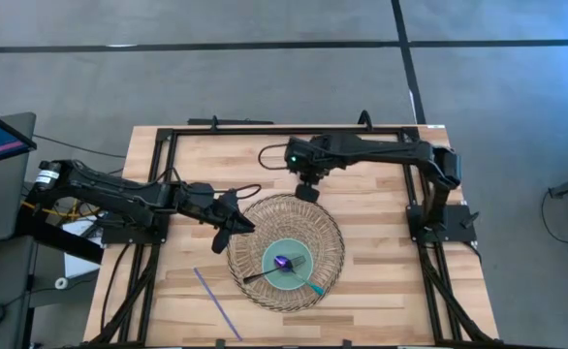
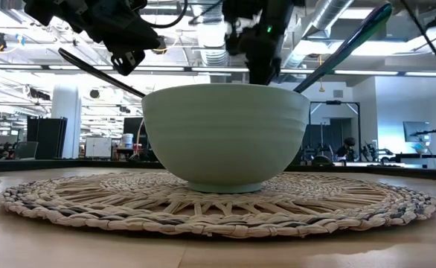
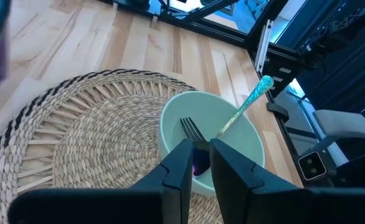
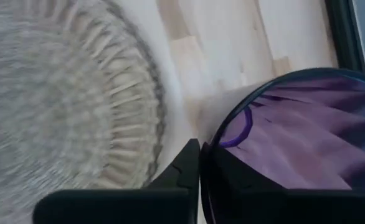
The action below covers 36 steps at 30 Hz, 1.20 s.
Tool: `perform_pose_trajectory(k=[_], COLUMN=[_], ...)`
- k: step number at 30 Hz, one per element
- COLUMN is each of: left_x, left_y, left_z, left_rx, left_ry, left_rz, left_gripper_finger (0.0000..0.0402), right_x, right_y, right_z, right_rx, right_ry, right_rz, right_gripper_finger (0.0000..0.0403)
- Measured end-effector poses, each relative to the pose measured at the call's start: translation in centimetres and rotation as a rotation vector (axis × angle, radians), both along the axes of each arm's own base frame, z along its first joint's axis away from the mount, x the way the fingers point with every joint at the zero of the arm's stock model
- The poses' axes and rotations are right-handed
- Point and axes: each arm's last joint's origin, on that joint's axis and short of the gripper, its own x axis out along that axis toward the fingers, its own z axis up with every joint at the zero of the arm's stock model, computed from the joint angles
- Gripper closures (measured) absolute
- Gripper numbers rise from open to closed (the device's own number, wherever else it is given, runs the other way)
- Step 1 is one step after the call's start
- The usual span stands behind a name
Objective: Pick & Place Utensil
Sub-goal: Put the purple cup on the brown mat to the top right of the green bowl
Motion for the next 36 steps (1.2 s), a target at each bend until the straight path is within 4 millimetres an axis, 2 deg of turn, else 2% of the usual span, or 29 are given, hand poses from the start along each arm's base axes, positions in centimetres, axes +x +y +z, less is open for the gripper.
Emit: perform_pose_trajectory(k=[6, 13, 18, 26, 36], left_x=[0.0, 0.0, 0.0, 0.0, 0.0], left_y=[0.0, 0.0, 0.0, 0.0, 0.0], left_z=[0.0, 0.0, 0.0, 0.0, 0.0], left_rx=[0.0, 0.0, 0.0, 0.0, 0.0], left_ry=[0.0, -0.001, -0.001, -0.001, -0.001], left_rz=[0.0, 0.0, 0.0, 0.0, 0.0], left_gripper_finger=[0.0344, 0.0344, 0.0344, 0.0344, 0.0344], right_x=[-0.6, -0.8, -0.9, -1.0, -0.4], right_y=[4.6, 10.5, 13.2, 14.4, 13.2], right_z=[1.7, 1.5, 1.2, 1.1, 0.7], right_rx=[0.026, 0.073, 0.086, 0.084, 0.09], right_ry=[-0.03, -0.02, -0.016, -0.014, -0.019], right_rz=[0.043, 0.158, 0.192, 0.223, 0.166], right_gripper_finger=[0.0389, 0.0398, 0.0386, 0.0372, 0.0349])
